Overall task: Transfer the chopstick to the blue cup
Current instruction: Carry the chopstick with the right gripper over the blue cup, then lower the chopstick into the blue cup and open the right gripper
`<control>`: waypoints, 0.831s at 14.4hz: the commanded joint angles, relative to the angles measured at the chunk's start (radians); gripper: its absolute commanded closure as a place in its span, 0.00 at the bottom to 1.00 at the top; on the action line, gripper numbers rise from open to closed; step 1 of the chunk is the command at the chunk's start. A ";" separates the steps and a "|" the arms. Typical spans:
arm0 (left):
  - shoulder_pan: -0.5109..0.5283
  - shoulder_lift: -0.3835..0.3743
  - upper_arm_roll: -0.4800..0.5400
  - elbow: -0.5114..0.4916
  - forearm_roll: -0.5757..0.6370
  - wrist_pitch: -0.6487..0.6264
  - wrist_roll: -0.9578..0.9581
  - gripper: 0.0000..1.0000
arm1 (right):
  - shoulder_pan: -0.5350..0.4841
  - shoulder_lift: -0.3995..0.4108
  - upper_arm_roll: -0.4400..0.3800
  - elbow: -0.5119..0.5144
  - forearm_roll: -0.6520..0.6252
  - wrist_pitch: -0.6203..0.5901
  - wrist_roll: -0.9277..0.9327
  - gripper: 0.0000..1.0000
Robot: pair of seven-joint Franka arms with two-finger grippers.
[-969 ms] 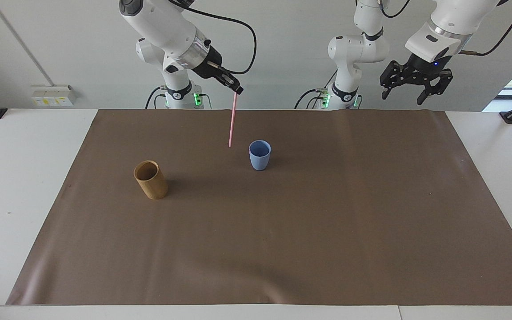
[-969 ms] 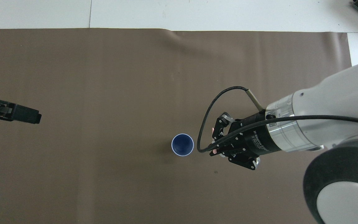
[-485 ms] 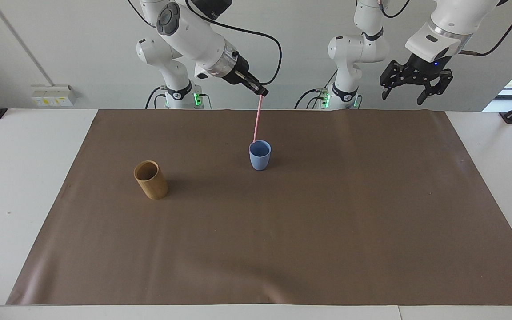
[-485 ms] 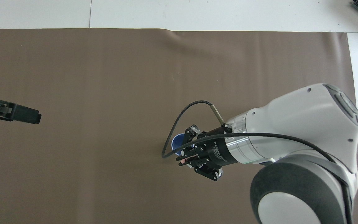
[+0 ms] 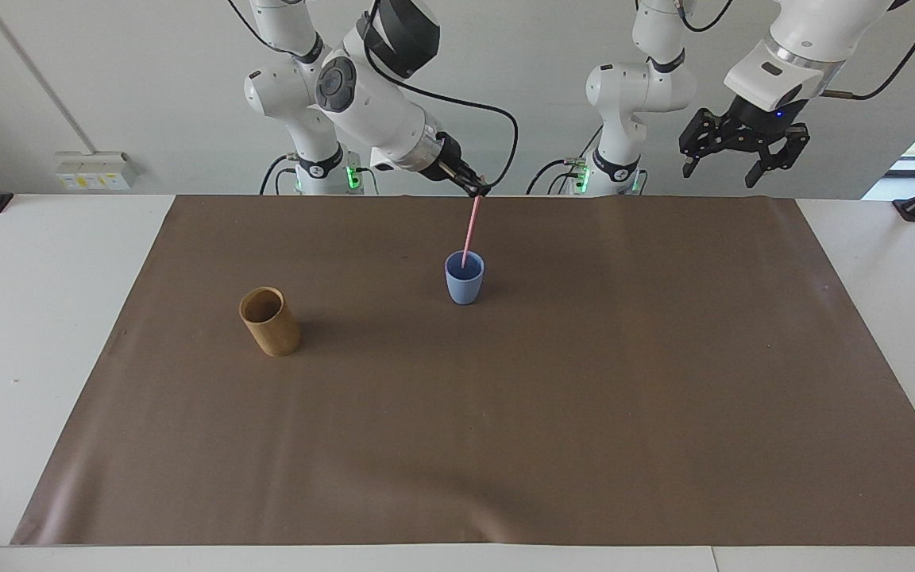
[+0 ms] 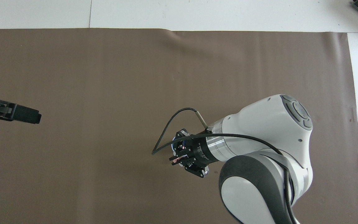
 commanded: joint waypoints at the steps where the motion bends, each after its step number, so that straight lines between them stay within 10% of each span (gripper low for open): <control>1: 0.018 -0.011 -0.010 -0.008 0.013 -0.001 0.011 0.00 | -0.001 -0.014 -0.003 -0.060 0.031 0.055 -0.053 1.00; 5: 0.018 -0.011 -0.010 -0.008 0.013 -0.001 0.011 0.00 | 0.012 0.018 -0.003 -0.062 0.034 0.098 -0.051 1.00; 7: 0.017 -0.011 -0.010 -0.008 0.013 -0.001 0.011 0.00 | 0.012 0.020 -0.003 -0.062 0.034 0.098 -0.049 0.65; 9: 0.018 -0.011 -0.010 -0.008 0.011 -0.001 0.009 0.00 | 0.012 0.021 -0.003 -0.059 0.032 0.090 -0.048 0.00; 12: 0.018 -0.011 -0.010 -0.008 0.011 -0.004 0.009 0.00 | -0.009 0.031 -0.006 -0.028 0.020 0.079 -0.057 0.00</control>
